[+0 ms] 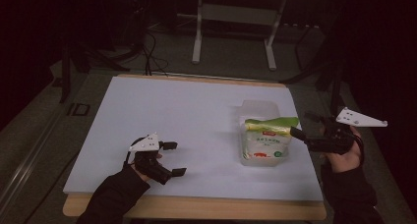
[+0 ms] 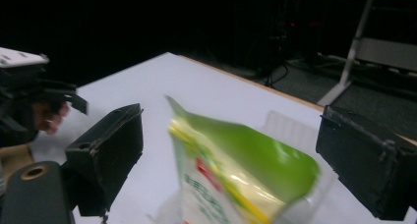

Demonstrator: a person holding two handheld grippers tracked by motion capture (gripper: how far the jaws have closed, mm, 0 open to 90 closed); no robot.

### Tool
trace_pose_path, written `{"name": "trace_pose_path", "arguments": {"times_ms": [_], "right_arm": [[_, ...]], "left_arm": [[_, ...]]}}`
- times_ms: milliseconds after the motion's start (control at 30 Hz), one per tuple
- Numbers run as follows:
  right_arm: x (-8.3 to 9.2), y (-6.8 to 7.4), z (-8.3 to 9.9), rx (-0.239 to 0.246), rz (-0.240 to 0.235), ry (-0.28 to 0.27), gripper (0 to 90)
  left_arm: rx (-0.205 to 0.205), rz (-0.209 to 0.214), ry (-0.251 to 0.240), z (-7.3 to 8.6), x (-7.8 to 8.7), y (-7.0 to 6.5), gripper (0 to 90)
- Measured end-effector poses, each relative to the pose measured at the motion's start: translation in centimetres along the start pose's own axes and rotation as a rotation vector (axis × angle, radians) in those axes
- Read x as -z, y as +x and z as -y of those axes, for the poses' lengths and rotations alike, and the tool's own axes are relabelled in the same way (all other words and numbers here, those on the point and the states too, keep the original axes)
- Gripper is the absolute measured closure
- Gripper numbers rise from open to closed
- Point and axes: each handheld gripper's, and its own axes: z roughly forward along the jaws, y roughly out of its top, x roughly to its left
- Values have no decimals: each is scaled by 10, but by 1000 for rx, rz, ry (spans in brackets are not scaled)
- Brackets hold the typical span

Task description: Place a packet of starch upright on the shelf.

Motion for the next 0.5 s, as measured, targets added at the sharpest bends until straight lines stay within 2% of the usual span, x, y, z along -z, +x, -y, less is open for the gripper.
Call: {"name": "trace_pose_path", "arguments": {"times_ms": [167, 233, 333, 500], "right_arm": [[1, 24, -6, 31, 10, -10, 105], [-2, 32, -5, 45, -11, -17, 105], [-9, 44, -3, 73, -32, 4, 105], [-23, 62, 5, 91, -98, 22, 105]], "left_arm": [[-9, 2, 1, 0, 0, -1, 0], [-9, 5, 6, 0, 0, -2, 0], [-14, 4, 10, 0, 1, -3, 0], [-16, 9, 16, 0, 1, -4, 0]]}}
